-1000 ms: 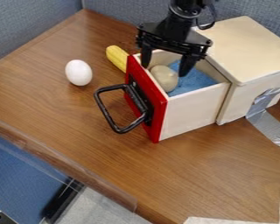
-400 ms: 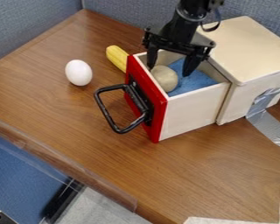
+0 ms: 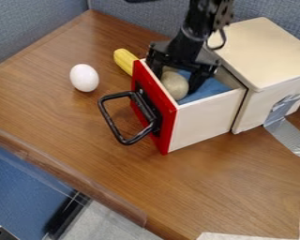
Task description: Take the thing out of the drawer and put it on the left side of the table
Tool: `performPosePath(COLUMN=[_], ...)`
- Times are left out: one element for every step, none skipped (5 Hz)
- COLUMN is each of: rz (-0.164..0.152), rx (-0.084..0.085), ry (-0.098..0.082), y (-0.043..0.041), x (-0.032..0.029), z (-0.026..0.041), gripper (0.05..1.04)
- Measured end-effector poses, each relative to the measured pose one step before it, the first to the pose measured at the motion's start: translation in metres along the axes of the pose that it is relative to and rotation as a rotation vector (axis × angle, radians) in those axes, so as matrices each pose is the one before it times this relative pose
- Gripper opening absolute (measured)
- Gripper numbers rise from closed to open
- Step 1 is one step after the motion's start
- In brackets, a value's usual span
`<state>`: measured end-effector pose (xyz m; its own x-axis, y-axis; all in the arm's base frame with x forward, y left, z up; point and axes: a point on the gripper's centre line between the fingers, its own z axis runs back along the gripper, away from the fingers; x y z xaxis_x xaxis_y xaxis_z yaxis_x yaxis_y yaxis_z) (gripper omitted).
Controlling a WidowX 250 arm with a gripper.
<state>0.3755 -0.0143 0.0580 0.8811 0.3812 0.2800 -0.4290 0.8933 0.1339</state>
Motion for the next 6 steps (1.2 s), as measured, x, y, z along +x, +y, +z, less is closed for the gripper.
performPosePath(rz=[0.0128,-0.0033,-0.0209,0.0044,0.0295,0.0225], rx=[-0.0060,-0.0158,-0.0425,-0.0558,-0.0431,0.0142], ry=[0.0006,0.0079,-0.0120,-0.0279,-0.0337,-0.0241], y=[0.00185,-0.00139,0.00276,0.00444,0.00970,0.01934], x=[0.00079,-0.00042,0.00438,0.00791,0.01673,0.02188], z=[-0.00171,0.00110,0.00984,0.02607,0.03000,0.01328], gripper=[0.886,0.886,0.886,0.886,0.886,0.885])
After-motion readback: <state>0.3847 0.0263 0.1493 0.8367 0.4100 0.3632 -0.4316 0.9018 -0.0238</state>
